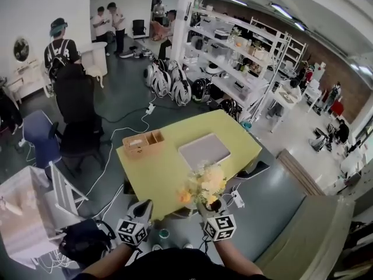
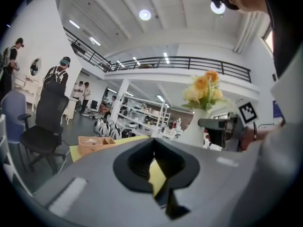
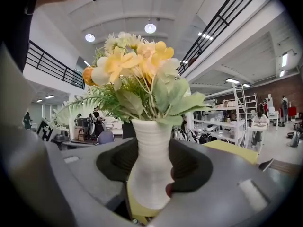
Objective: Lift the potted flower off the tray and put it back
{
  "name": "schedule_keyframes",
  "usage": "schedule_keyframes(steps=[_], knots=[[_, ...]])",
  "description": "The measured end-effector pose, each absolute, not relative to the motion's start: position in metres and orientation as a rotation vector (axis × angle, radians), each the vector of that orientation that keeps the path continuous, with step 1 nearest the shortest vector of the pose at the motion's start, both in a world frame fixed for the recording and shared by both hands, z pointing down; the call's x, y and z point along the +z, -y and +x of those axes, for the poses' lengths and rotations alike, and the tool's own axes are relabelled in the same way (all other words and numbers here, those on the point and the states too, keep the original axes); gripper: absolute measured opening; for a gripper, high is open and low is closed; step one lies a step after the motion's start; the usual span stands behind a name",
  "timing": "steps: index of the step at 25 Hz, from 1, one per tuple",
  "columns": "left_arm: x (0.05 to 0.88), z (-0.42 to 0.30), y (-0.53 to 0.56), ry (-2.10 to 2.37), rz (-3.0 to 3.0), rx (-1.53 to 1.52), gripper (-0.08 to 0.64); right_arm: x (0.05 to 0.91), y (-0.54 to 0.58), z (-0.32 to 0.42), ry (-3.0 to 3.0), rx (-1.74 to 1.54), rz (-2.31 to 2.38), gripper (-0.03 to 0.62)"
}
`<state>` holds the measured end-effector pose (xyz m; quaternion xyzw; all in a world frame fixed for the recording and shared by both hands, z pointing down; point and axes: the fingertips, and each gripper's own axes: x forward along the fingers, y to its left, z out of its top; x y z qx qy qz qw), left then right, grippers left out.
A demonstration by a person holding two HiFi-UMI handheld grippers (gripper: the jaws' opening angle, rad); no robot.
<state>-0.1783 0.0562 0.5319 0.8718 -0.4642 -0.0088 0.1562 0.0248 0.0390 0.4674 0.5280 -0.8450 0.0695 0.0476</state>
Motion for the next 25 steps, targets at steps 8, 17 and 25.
schedule_keyframes(steps=[8,17,25], knots=[[0.526,-0.151,-0.064,1.309,2.52,-0.041,0.008,0.473,-0.072,0.025,2.611,0.246,1.563,0.21],[0.523,-0.132,-0.076,1.305,2.581,-0.017,0.006,0.473,-0.084,0.038,2.613,0.232,1.582,0.21],[0.533,-0.135,-0.077,1.304,2.527,-0.031,0.006,0.474,-0.089,0.04,2.609,0.233,1.587,0.21]])
